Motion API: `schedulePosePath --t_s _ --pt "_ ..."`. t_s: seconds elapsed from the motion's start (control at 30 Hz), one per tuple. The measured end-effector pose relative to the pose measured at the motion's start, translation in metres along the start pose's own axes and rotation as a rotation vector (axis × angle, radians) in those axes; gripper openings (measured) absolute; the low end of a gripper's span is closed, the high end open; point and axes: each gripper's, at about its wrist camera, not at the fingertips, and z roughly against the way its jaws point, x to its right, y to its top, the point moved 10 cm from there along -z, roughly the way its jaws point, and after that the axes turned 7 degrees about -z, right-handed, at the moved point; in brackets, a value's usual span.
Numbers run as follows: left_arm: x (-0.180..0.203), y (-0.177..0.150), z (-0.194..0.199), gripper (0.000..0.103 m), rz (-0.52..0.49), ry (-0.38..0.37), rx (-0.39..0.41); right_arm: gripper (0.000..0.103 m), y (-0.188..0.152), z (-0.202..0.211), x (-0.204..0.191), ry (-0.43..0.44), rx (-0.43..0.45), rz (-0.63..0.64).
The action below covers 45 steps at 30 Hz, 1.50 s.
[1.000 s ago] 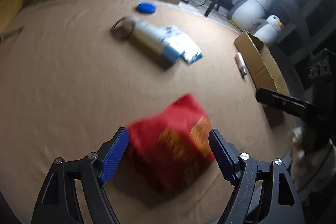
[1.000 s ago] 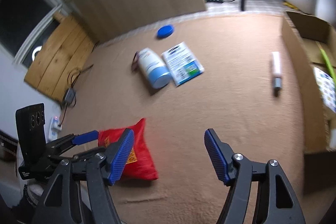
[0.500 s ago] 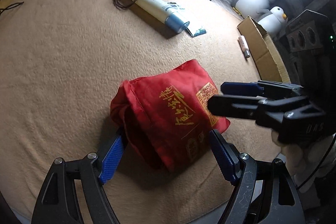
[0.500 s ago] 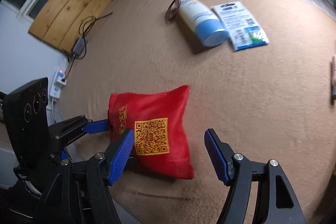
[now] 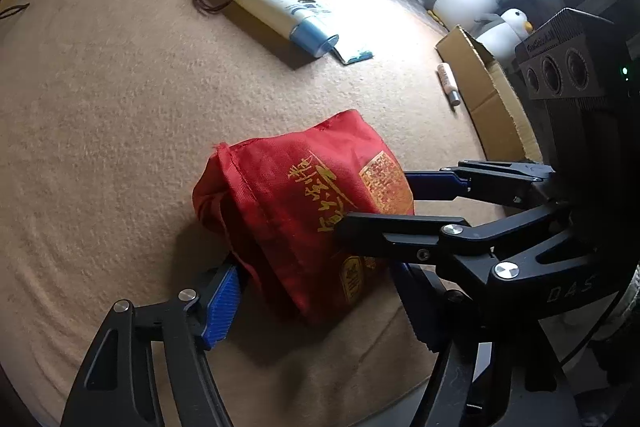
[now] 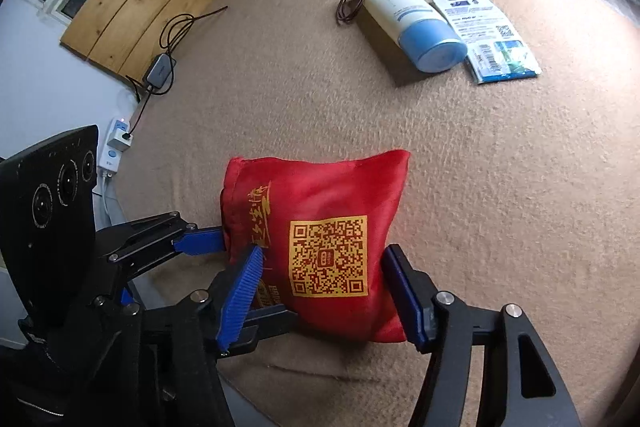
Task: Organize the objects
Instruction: 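Close the right tool on the red bag beside the left tool, then carry the red bag into the box with both tools and release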
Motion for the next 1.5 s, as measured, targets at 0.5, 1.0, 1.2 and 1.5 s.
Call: schedulePosePath --t_s 0.5,1.0,1.2,1.5 --pt "0.065 0.048 -0.009 0.071 -0.119 -0.041 0.032 0.055 0.009 0.064 0.043 -0.053 0.143 -0.05" --pt "0.198 0.151 -0.041 0.071 -0.327 -0.116 0.103 0.055 0.041 0.182 0.153 -0.129 0.358 -0.172" --pt "0.25 0.179 -0.067 0.071 -0.41 -0.135 0.106 0.055 0.049 0.217 0.201 -0.172 0.423 -0.223" --pt "0.301 0.216 -0.117 0.069 -0.422 -0.182 0.091 0.055 0.059 0.24 0.269 -0.237 0.469 -0.294"
